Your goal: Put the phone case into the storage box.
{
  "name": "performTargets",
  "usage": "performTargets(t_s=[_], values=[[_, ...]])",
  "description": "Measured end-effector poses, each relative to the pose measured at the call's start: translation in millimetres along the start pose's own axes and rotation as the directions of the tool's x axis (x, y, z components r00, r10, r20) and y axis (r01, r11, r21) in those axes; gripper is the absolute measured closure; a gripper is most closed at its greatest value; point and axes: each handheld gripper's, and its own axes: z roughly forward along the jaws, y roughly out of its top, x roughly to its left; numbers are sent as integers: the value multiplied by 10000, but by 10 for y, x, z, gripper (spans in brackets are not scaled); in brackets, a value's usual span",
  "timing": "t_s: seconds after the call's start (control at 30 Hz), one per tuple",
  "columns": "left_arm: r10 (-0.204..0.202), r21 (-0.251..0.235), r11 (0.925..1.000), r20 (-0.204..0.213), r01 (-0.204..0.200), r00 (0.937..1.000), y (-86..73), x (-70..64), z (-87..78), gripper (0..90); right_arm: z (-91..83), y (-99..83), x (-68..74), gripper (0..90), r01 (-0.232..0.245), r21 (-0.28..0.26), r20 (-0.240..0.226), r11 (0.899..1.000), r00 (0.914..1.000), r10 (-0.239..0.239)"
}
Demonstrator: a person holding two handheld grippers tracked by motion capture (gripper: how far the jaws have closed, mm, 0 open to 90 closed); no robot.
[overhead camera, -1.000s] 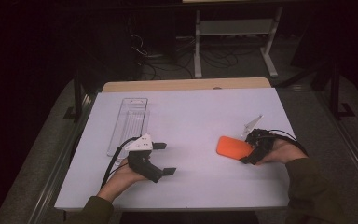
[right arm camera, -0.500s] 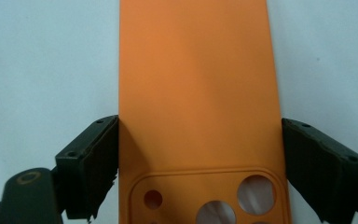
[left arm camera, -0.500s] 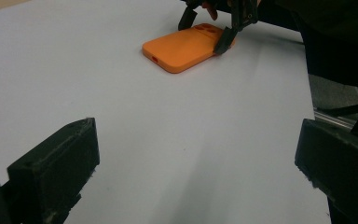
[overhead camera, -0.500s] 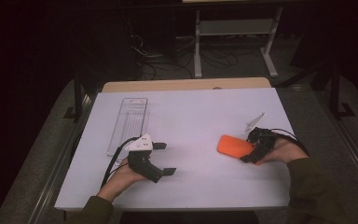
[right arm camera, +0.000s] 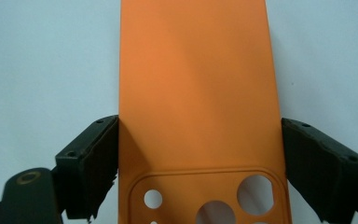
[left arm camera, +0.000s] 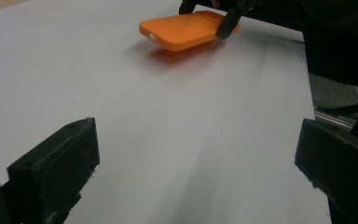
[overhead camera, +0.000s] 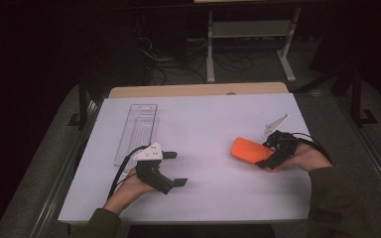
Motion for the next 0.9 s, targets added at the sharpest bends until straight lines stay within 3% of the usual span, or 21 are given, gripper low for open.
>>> performTargets(t_s=[0.6,0.9], values=[[25,37,10000,53,-25,10000,4,13,-10,0,-94,206,130,143,533,-258,-44,9982,9986,-534],[-38,22,10000,84,38,10000,5,10,-8,0,-96,449,146,144,927,-653,24,9936,9957,-927]])
